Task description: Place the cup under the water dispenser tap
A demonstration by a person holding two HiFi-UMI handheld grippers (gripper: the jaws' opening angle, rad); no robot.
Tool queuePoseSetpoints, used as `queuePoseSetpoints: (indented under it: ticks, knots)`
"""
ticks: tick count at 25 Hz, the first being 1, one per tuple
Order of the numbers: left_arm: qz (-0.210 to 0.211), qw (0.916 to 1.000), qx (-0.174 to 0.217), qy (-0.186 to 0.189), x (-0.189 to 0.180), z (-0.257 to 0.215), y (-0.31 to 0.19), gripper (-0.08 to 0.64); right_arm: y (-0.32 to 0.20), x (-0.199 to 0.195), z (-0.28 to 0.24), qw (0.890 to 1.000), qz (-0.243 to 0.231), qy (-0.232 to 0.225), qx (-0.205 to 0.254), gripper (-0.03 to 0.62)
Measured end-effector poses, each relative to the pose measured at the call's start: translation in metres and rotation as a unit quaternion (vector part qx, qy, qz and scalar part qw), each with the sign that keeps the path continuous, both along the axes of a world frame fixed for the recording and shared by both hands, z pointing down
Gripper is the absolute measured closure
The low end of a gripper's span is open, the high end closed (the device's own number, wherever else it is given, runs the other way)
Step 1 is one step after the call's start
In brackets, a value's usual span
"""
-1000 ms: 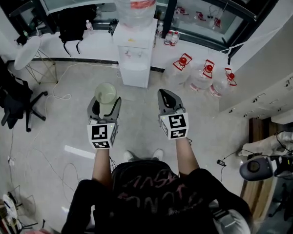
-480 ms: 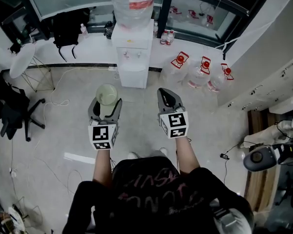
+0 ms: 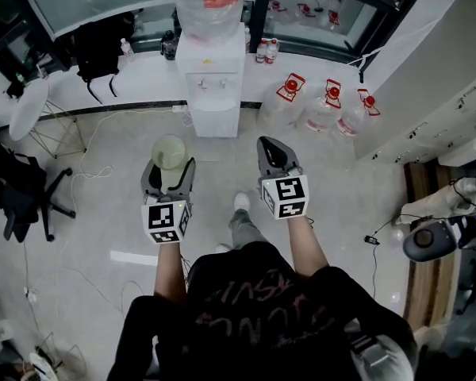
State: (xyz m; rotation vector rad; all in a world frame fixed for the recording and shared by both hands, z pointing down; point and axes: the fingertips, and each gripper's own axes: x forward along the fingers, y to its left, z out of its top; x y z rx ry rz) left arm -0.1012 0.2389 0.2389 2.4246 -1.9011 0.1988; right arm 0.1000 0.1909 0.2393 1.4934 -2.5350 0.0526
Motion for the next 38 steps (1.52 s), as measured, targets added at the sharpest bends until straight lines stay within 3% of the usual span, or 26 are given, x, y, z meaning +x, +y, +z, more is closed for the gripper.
queuePoseSetpoints:
  ticks: [17, 32, 38]
  knots:
    - [0.004, 0.9996, -0.026, 0.006, -0.016, 0.043, -0.120, 0.222, -0.126, -0.019, 0.047, 0.999, -0.001, 0.015, -0.041, 0.577]
    - [-0.003, 0.9982, -0.060, -0.007, -0.022, 0.071, -0.264, 0.222, -0.279, -0.038, 0.075, 0.996, -0.051, 0.016, -0.065, 0.577]
    - [-0.017, 0.9993, -0.032, 0.011, -0.022, 0.076, -0.305, 0.222, -0.318, -0.043, 0.095, 0.994, -0.070, 0.028, -0.077, 0.577]
